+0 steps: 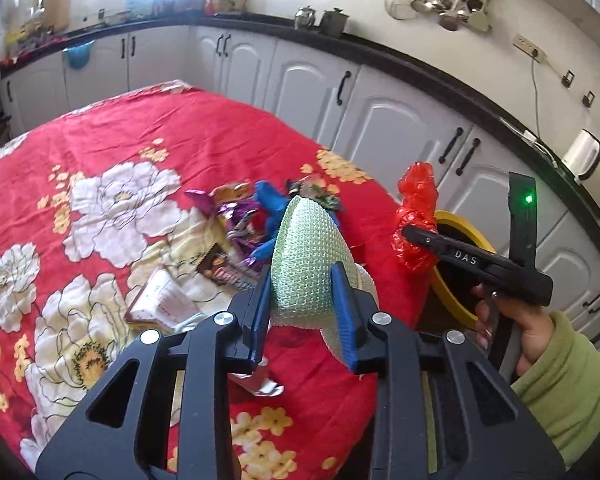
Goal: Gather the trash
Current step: 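Carry both items over the yellow bin and open both tools to drop them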
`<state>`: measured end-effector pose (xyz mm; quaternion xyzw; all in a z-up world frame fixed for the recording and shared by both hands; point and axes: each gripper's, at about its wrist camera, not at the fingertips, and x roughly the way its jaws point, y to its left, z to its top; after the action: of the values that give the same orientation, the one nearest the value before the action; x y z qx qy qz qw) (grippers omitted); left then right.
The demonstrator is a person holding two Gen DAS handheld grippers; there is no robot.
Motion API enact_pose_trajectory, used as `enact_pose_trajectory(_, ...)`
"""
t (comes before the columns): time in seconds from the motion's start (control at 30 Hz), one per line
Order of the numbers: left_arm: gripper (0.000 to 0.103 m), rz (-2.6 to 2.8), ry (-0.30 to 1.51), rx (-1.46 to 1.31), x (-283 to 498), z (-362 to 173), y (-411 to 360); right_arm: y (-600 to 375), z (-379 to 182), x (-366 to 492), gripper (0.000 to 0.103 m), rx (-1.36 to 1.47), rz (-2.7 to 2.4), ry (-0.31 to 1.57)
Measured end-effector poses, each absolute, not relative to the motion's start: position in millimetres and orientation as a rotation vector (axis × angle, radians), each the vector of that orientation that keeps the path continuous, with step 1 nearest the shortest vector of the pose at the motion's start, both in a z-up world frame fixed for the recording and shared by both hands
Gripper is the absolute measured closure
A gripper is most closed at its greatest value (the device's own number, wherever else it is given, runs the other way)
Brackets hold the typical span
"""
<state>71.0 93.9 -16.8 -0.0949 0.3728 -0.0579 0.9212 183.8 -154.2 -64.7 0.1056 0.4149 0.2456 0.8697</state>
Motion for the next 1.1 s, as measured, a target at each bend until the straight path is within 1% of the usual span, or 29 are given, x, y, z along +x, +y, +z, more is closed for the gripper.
enact_pose_trajectory(0.63, 0.081, -0.199, 0.658, -0.126, 93, 17, 31, -212, -15, 169, 0.065, 0.249, 0.474, 0.739)
enact_pose_trajectory(1.1, 0.081, -0.267, 0.621, -0.124, 120, 30, -17, -266, -3, 161, 0.065, 0.259, 0.389, 0.684)
